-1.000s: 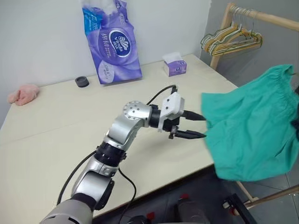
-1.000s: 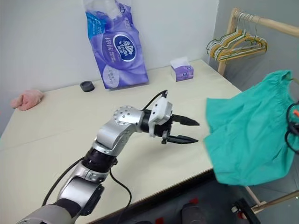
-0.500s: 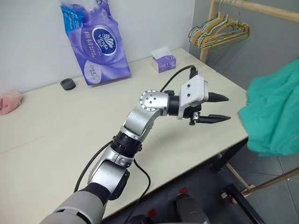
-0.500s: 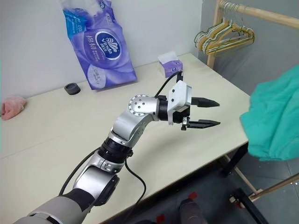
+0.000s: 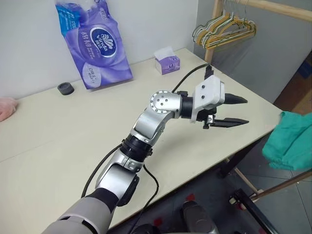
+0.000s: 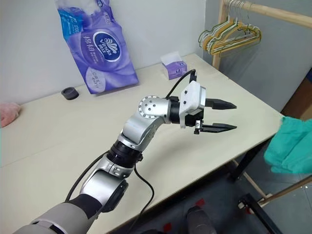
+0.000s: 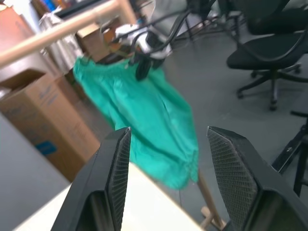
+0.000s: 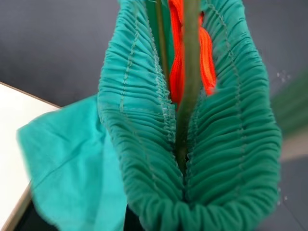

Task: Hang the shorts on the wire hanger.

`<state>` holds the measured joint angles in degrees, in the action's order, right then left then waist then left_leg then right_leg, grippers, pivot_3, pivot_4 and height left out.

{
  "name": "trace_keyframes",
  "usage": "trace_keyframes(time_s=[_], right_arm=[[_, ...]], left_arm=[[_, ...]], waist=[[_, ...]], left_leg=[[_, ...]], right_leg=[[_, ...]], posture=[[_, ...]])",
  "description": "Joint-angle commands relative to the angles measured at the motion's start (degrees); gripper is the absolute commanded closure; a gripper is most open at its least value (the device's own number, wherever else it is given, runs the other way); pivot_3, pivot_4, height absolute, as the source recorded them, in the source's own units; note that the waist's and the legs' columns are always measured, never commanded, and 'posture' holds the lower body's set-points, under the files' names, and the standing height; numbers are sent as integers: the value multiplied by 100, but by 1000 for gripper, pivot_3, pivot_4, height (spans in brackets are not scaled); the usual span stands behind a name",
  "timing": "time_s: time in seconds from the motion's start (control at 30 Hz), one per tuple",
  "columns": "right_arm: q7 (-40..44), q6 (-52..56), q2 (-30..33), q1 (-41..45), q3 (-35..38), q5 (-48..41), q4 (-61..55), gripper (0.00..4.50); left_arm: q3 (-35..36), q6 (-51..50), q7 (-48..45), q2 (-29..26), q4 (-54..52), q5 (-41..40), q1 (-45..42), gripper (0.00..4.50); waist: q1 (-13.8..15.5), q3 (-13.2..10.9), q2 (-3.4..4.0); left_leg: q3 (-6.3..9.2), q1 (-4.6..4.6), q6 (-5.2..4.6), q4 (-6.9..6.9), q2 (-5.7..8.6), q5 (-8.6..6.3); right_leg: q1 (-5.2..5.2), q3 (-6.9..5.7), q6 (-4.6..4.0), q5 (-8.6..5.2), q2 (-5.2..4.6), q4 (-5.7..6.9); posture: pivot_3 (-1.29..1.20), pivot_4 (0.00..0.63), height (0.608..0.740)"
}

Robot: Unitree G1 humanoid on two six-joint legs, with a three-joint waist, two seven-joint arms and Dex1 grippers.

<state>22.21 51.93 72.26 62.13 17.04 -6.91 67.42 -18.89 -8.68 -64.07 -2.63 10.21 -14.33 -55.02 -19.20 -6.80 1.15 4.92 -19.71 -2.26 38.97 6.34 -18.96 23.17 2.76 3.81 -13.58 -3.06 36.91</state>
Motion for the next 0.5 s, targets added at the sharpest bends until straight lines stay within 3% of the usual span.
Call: trace_keyframes(time_s=[0.03,0.3,0.5], right_arm=[[9,38,157,1,200,-124,-101,4500],[-104,27,133,-47,427,-243,-228,4500],[-155,103,89,-33,491,-279,-406,2792]], left_arm=[[5,-212,-447,60,-196,-445,-113,1844],[-17,-110,-635,263,53,-447,-289,1844],[31,50,-591,329,265,-378,-390,1801]], waist=[[-19,0,-1],[-150,0,-1],[-189,0,0]], left_leg=[[-5,0,-2,1,0,-1],[-17,2,-12,3,0,-7],[-31,9,-18,2,0,-10]], right_leg=[[0,3,4,1,0,0],[0,16,28,-6,0,-3],[0,60,37,-10,2,-2]], posture=[[-426,124,740],[-437,119,740],[-437,112,740]])
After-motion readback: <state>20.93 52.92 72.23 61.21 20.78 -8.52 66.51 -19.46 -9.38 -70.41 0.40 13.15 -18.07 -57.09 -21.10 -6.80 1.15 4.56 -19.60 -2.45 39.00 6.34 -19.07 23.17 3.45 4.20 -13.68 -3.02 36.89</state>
